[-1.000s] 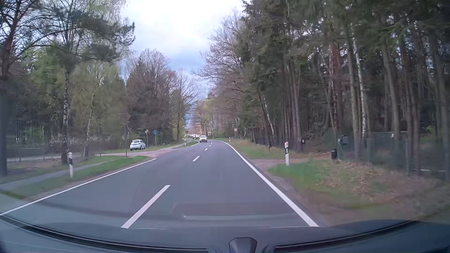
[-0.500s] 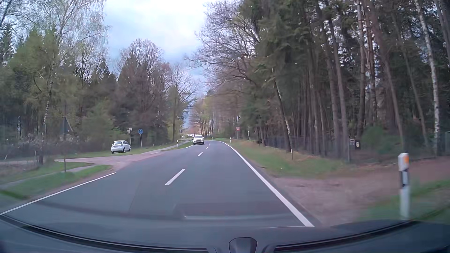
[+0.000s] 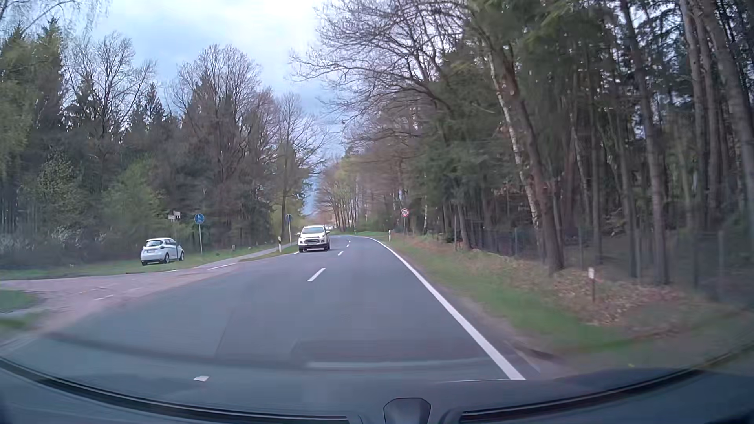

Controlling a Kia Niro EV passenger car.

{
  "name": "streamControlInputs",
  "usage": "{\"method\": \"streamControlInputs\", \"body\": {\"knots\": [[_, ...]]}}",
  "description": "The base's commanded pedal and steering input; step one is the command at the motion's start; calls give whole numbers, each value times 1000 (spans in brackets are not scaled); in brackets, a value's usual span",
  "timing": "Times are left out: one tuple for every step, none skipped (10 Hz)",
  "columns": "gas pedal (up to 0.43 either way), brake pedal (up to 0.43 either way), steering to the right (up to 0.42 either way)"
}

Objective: Follow the waypoints while adhering to traffic rules and regulations

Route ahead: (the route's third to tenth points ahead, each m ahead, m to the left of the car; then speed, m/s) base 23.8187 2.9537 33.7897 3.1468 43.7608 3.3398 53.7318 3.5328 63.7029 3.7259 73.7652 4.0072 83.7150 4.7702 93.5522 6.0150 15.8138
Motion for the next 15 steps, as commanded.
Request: {"method": "streamControlInputs", "body": {"knots": [[67, 0, -4], [67, 0, -4], [79, 0, -4], [79, 0, -4], [79, 0, -5], [79, 0, -5], [79, 0, -5], [79, 0, -5], [79, 0, -5], [79, 0, -5], [79, 0, -5], [79, 0, -5], [79, 0, -5], [79, 0, -5], [79, 0, -6]]}}
